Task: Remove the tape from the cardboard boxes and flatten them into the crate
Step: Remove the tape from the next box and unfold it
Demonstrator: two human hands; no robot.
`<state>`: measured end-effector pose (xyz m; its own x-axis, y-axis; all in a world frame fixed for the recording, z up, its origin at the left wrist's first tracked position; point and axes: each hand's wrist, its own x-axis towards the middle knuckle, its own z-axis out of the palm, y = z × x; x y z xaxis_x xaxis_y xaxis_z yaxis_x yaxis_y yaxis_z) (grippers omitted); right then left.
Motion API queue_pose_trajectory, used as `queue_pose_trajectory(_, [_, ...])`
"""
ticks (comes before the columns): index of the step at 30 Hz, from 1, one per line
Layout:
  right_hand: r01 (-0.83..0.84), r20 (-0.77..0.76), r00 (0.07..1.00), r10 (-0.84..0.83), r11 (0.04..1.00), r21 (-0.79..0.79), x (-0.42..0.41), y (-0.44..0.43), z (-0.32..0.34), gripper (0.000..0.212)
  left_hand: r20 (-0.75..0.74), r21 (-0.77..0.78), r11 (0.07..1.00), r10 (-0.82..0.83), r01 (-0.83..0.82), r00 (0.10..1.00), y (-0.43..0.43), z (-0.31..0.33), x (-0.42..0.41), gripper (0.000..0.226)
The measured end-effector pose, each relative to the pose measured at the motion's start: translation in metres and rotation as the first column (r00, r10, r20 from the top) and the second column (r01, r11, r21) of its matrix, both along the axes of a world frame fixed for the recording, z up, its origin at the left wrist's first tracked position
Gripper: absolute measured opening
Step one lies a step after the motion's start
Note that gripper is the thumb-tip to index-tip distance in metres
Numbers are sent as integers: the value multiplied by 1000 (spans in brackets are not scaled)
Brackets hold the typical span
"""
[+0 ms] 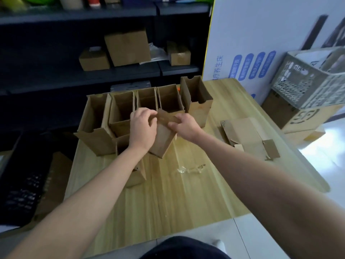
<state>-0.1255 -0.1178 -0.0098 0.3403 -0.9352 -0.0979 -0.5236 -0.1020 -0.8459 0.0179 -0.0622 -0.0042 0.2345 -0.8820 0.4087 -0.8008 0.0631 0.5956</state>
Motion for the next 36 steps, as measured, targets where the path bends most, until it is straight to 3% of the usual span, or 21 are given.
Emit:
queue_pose_trajectory(3, [156, 62, 985, -163, 982, 102, -36, -6, 16, 45, -48, 84, 993, -81, 85, 996, -8, 4, -16, 27])
queue_pose_trajectory(5, [221, 53, 971, -232, 961, 165, -66, -10, 23, 51, -72, 185, 961, -197, 207, 978, -12, 2, -34, 35])
queue_pose_trajectory(11, [429, -219, 897, -385, 879, 211, -172, -7, 26, 26, -45, 321, 829, -469, 457, 882, -28, -17, -119, 43])
queue_pose_trajectory(16, [601, -303, 796, -525, 748, 281, -246, 13, 9, 17, -11, 453, 714, -594, 534, 804, -42, -35, -200, 47])
queue_pose_trajectory(19, [606, -269, 795, -544, 684, 406, -274, 31, -15, 11, 31, 542, 662, -630, 517, 776, -45, -49, -235, 46])
queue_pose_trajectory(22, [545, -437, 819, -372, 744, 387, -292, 44, -37, 24, -6, 617, 576, -679, 537, 734, -40, -65, -254, 52])
queue_pose_trajectory(24, [475, -556, 784, -276, 843, 251, -304, 44, -47, 57, -40, 617, 559, -681, 554, 731, -37, -72, -261, 55])
queue_pose_trajectory(26, [351, -563, 806, -182, 913, 208, -312, 42, -51, 93, -17, 596, 585, -676, 550, 737, -37, -75, -265, 51])
queue_pose_trajectory(27, [266, -591, 801, -96, 941, 208, -312, 41, -52, 100, 11, 586, 602, -675, 542, 738, -37, -74, -265, 47])
queue_pose_trajectory(30, [101, -730, 678, 87, 973, 209, -309, 37, -64, 105, 71, 543, 645, -674, 538, 736, -34, -75, -267, 36])
queue_pose_trajectory(36, [28, -785, 610, 107, 987, 157, -304, 29, -66, 101, 81, 536, 679, -633, 502, 770, -27, -70, -273, 12])
